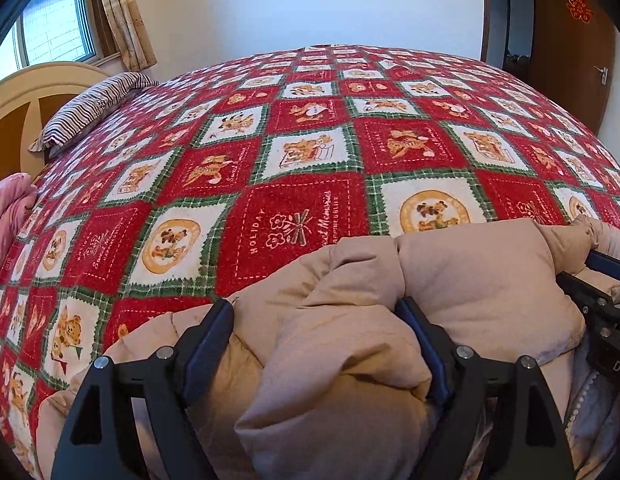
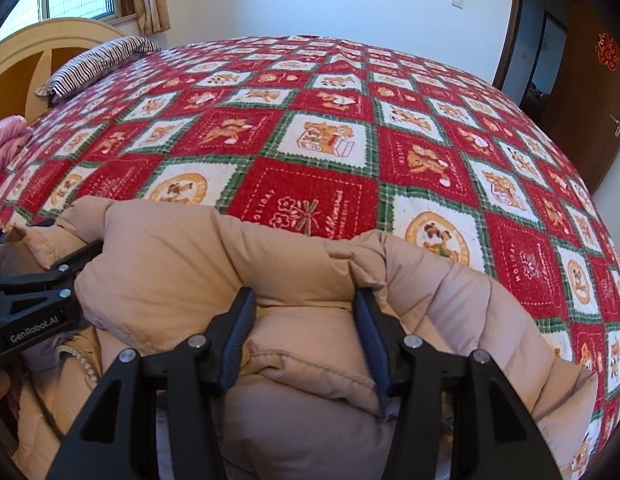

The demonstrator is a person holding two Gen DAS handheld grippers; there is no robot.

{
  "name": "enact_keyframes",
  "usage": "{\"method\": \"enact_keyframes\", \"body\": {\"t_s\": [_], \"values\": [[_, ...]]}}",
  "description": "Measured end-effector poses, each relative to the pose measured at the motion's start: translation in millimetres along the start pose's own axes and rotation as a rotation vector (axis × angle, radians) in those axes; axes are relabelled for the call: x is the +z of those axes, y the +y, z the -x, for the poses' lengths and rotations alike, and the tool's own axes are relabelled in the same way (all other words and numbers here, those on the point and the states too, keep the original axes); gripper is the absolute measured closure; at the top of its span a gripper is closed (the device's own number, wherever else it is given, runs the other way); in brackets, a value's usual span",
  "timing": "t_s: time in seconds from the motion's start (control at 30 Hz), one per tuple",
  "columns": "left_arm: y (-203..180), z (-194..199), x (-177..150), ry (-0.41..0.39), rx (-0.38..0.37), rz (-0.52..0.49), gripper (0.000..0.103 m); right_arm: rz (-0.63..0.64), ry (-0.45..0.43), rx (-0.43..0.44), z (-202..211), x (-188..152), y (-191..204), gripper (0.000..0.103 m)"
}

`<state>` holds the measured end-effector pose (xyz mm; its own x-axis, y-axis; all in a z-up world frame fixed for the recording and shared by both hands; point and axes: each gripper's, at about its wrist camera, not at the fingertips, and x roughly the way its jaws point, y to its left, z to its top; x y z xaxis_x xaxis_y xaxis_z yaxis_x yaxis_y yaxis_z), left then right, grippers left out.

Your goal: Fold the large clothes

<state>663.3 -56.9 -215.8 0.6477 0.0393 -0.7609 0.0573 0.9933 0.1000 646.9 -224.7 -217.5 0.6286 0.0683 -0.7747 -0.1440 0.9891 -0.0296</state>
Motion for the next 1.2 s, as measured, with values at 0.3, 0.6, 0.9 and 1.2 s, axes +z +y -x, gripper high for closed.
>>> {"method": "enact_keyframes", "body": {"t_s": [0.3, 0.6, 0.9, 1.2], "values": [[-3, 0, -1, -0.012, 0.024, -0.012, 0.018, 0.027, 0.002, -0.051, -4, 0, 6, 0.049], [-4, 0, -2, -0.011, 0.027, -0.014, 0.018, 0.059, 0.008, -0.100, -6, 0, 14, 0.048], [-4, 0, -2, -0.011, 0.028, -0.016, 0.017, 0.055, 0.006, -0.098, -6, 0, 14, 0.047], [-4, -2, -3, -0.010, 0.037, -0.022, 0.016, 0.058, 0.008, -0.101, -7, 0, 14, 0.047]]}}
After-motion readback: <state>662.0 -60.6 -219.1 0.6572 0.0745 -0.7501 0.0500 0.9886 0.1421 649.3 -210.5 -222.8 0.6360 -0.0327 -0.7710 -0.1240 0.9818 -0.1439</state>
